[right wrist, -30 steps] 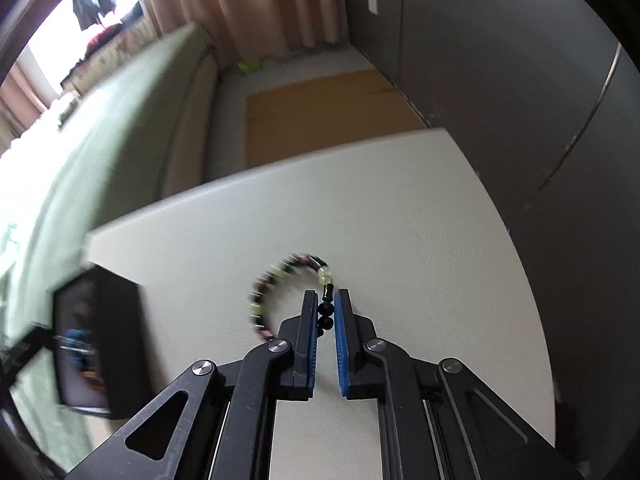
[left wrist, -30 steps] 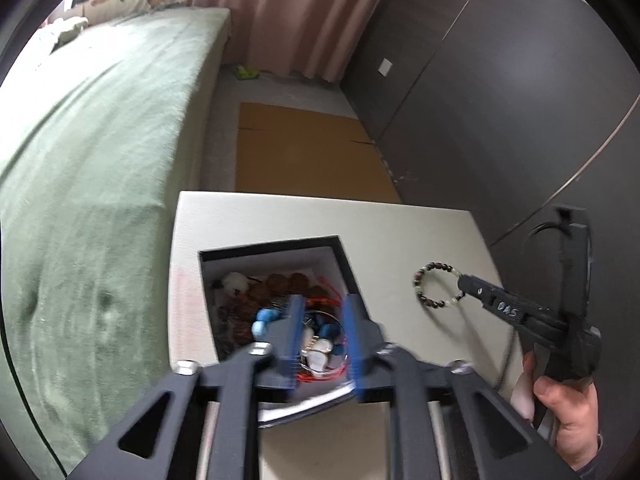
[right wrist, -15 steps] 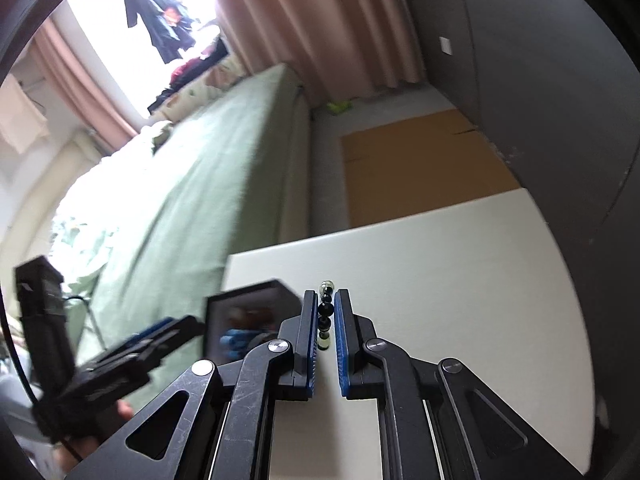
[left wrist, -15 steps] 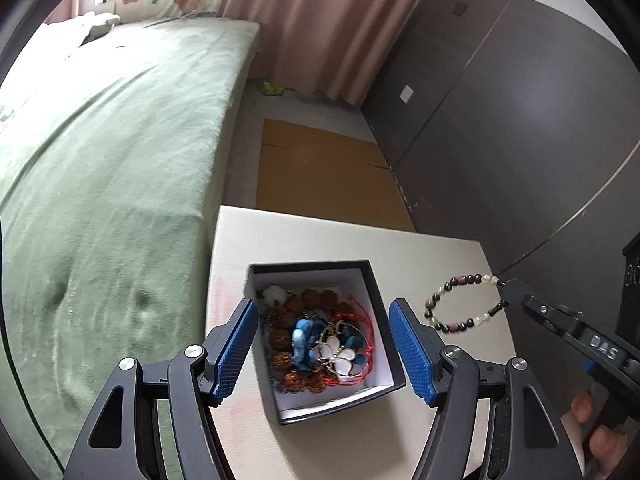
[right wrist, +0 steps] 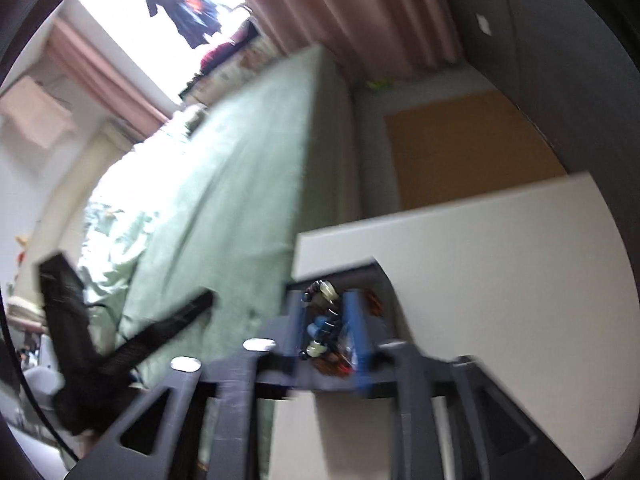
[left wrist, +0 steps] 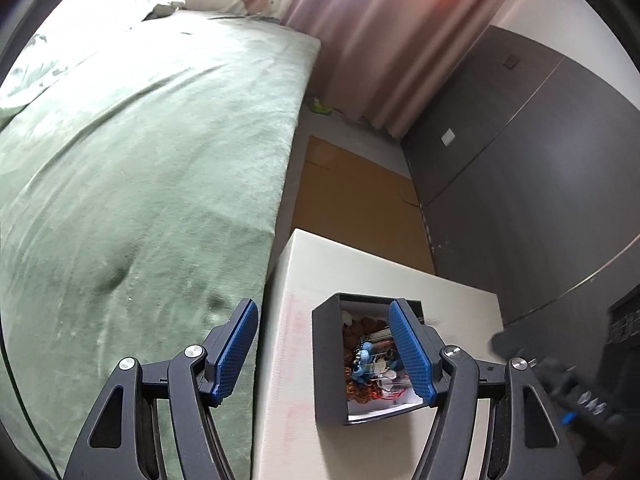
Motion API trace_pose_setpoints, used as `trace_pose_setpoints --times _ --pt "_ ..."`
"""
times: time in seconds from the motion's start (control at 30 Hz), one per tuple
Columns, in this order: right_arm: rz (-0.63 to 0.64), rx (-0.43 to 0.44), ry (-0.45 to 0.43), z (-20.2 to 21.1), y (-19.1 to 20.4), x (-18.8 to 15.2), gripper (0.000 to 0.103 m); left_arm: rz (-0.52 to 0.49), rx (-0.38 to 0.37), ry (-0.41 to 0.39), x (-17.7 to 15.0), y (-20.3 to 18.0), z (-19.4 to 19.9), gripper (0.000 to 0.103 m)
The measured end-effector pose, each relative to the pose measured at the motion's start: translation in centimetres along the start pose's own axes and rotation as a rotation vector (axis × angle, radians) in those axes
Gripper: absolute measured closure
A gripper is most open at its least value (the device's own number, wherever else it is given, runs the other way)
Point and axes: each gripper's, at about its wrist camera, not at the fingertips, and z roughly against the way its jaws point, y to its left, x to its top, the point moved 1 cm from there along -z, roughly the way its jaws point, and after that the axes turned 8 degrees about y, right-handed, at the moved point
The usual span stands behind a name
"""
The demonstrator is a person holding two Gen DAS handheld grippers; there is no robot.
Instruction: Organize jewelry
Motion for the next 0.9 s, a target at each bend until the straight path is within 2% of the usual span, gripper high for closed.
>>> trace_pose_setpoints --times 0.2,0.37,0.57,0.7,0.83,0.9 --pt "-0.046 -0.025 -0.002 2.1 -1.5 -0.8 0.064 -0.045 0.006 0.002 -0.5 -1.8 0.8 0.034" --pt "-0.031 -0.045 -0.048 5.1 -1.2 -1.8 0.05 -0.081 0.007 -0.007 -1.5 -3.7 2.2 0.034" --pt "-0.045 -0.066 -0.058 7.5 -2.7 -3.1 0.049 -0.136 0.015 -0.021 -3.4 -5.7 4.4 0.034" --pt "-0.039 -0.067 -0.088 9.8 -3.3 -4.1 0.049 -0.199 0.047 -0.047 -5.4 -6.6 5.7 0.034" --pt "-0.051 0.017 -0.081 11.5 -4.2 -5.6 0.048 -0.233 0.039 -0.052 -7.1 -7.6 7.1 0.034" --pt "-0.043 0.023 -0.099 12.6 -4.6 -7.0 0.039 -0.254 0.029 -0.068 -8.0 -8.3 7.9 0.031"
